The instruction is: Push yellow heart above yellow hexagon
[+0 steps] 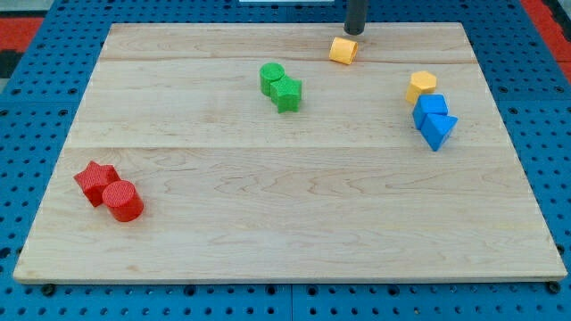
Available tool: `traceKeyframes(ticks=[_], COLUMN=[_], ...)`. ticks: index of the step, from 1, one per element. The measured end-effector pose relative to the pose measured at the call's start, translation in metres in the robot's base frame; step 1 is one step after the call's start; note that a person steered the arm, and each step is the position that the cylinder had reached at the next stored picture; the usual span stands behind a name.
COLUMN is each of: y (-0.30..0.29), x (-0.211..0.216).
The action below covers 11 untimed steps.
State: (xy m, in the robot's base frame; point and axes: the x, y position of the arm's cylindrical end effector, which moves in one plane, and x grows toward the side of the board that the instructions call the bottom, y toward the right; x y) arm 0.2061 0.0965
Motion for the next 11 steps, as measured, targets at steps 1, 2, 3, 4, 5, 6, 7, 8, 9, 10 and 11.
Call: traceKeyframes(ticks=[1,2,3,4,5,6,7,8,9,10,11], y=[-0.068,-0.072,-0.050,-0.032,-0.011,0.012,0.036,0.049,0.054,0.054,0.057], x=[0.000,0.021,0.030,0.034,0.040,0.043,0.051,0.056,0.057,0.059,0.072])
